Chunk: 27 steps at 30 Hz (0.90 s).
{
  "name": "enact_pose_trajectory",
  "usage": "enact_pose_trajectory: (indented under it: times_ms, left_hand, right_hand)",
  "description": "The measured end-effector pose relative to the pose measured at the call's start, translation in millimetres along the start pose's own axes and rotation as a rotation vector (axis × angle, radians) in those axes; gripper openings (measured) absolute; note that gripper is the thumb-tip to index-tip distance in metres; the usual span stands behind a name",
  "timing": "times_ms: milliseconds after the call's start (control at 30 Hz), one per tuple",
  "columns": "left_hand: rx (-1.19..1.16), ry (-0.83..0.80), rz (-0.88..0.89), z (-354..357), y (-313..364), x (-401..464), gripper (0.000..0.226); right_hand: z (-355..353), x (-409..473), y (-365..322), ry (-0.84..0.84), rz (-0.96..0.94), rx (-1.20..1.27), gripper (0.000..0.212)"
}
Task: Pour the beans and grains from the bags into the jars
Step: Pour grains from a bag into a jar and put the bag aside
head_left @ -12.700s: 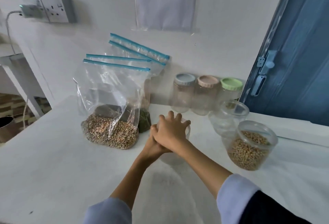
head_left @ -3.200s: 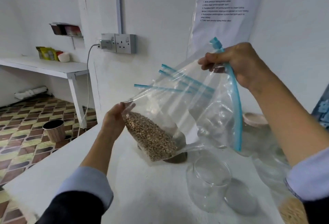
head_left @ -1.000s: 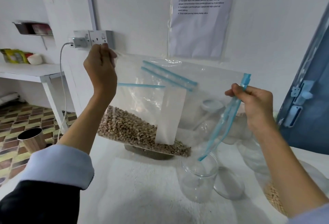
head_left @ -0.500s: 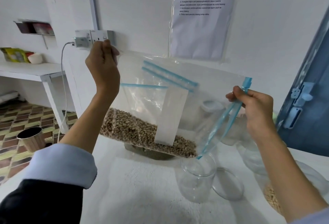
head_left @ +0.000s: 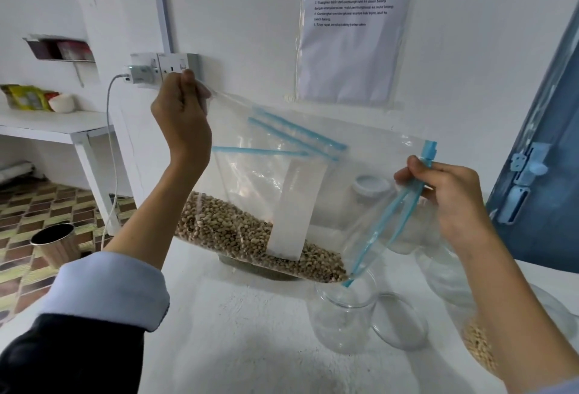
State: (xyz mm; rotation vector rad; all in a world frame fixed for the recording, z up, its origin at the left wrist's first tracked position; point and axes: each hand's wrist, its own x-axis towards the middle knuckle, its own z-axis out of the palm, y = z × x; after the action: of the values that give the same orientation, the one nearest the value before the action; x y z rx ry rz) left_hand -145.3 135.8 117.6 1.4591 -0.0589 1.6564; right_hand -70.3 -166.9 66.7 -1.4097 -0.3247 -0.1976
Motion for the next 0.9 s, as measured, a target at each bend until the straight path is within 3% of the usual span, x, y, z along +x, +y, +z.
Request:
enact_pose_trajectory:
  times_ms: [900]
  left_hand:
    - [-0.029, -0.026, -0.026, 1.3, -6.3, 2.7, 0.04]
  right_hand:
    - [5.5, -4.6, 4.9, 0.057, 0.05, 0.029, 0.02]
